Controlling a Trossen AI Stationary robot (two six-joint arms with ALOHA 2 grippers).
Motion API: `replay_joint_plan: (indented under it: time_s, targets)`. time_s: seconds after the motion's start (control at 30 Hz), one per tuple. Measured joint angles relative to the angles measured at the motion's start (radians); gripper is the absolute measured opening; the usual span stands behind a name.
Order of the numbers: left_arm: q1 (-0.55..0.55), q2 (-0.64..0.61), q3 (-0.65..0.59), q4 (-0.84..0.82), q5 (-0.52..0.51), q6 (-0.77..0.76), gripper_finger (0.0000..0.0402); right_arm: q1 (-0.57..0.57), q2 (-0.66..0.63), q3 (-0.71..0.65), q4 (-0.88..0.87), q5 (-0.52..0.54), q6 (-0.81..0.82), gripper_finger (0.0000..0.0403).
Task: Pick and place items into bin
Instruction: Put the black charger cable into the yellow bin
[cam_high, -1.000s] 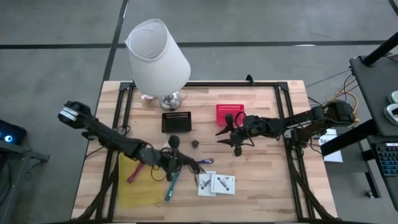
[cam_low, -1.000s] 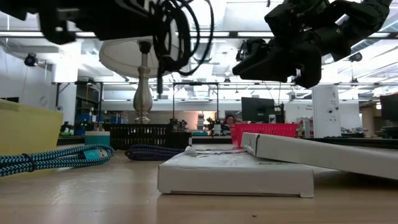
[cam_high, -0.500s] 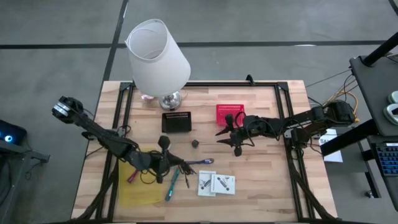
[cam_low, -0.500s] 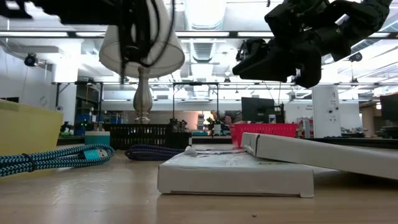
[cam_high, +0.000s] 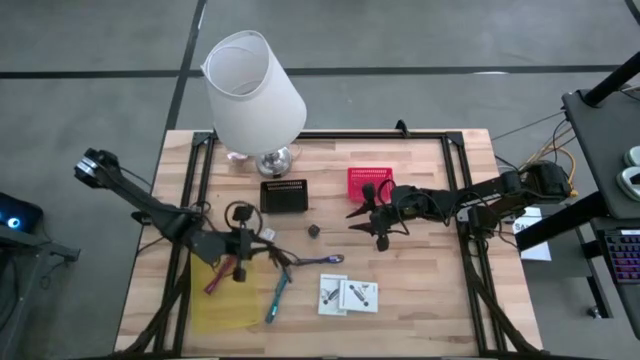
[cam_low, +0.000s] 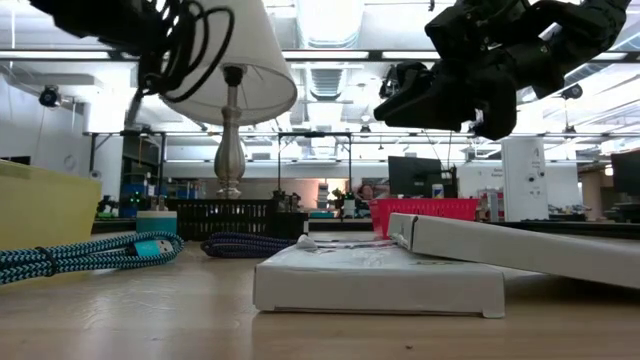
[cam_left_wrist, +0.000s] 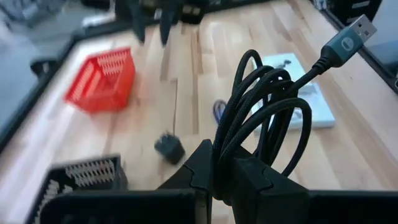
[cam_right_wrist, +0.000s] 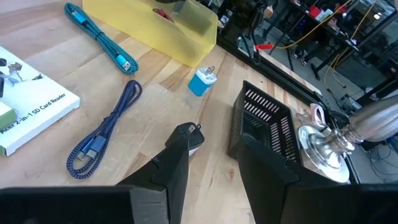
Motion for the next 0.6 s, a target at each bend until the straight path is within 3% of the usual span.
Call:
replay_joint_plan:
  time_s: [0.6]
  targets:
    - [0.0, -0.105, 0.03, -0.307, 0.24, -0.481, 0.0012, 0.0, 0.0, 0.0, 0.001, 0.0, -0.001, 0.0121]
